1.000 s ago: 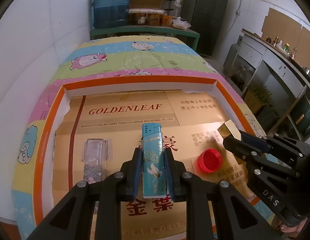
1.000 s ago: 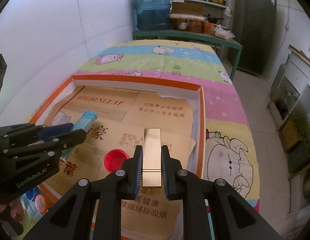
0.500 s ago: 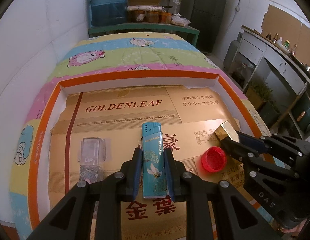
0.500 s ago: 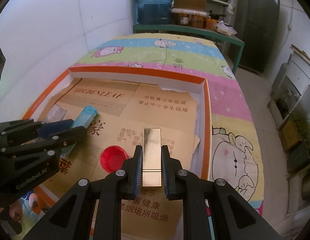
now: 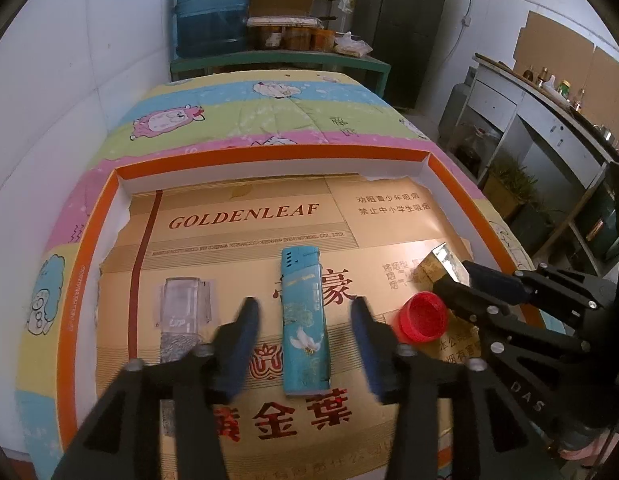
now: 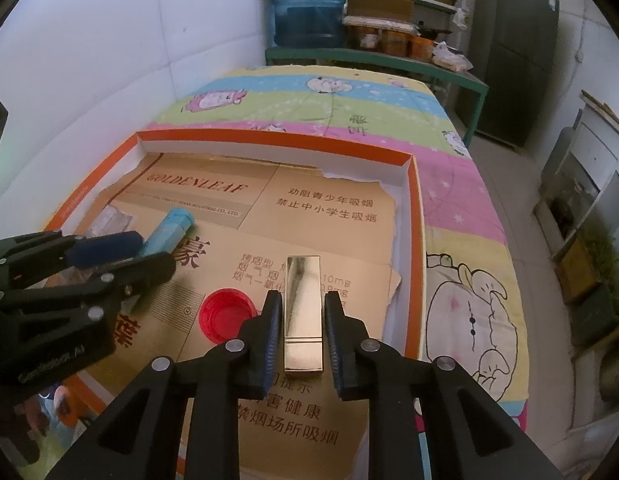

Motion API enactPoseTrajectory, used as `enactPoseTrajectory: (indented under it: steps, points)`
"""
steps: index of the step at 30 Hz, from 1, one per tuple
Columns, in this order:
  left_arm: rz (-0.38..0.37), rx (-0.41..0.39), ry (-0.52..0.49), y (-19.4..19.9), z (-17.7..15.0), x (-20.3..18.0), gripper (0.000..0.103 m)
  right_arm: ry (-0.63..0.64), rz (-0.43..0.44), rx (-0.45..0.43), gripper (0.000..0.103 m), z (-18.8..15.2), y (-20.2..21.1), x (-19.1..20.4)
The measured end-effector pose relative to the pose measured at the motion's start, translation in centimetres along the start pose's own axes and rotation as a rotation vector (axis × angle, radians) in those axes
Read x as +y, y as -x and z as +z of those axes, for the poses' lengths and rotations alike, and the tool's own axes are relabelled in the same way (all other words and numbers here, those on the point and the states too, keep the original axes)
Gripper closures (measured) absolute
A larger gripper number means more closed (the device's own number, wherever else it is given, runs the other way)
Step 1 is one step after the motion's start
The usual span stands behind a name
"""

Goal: Organize rigid objects
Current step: 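Open the left gripper to set down the lighter while the right releases the gold tube, then withdraw both open grippers from the tray toward the items on the quilt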

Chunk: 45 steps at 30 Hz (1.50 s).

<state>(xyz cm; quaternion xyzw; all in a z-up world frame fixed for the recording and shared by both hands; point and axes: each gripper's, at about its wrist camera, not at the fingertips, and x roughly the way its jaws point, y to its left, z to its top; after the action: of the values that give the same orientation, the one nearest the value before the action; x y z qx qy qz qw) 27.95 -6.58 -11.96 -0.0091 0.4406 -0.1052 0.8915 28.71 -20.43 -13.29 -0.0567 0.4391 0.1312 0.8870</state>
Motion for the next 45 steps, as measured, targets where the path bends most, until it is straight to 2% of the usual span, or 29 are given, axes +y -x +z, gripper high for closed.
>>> enactPoseTrajectory:
  steps: [9,12,14,20,29,45]
  points:
    - [0.004,-0.028,-0.01,1.6,-0.1,-0.1,0.052,-0.015,0.002,-0.032,0.078,-0.2,1.8,0.0]
    - [0.008,-0.041,-0.017,2.4,-0.1,-0.3,0.052,-0.042,0.022,-0.038,0.066,-0.5,2.5,0.0]
    - [0.013,-0.055,-0.023,3.2,-0.2,-0.5,0.052,-0.056,0.029,-0.047,0.055,-0.6,3.1,0.0]
    - [0.018,-0.086,-0.023,5.4,-0.5,-0.4,0.051,-0.081,0.036,-0.072,0.047,-1.1,5.2,0.4]
    - [0.021,-0.139,-0.009,9.1,-1.6,-0.2,0.051,-0.098,0.047,-0.093,0.047,-2.0,8.3,1.5]
    - [0.055,-0.176,-0.002,13.5,-4.0,0.0,0.051,-0.084,0.045,-0.119,0.047,-3.7,12.7,4.0]
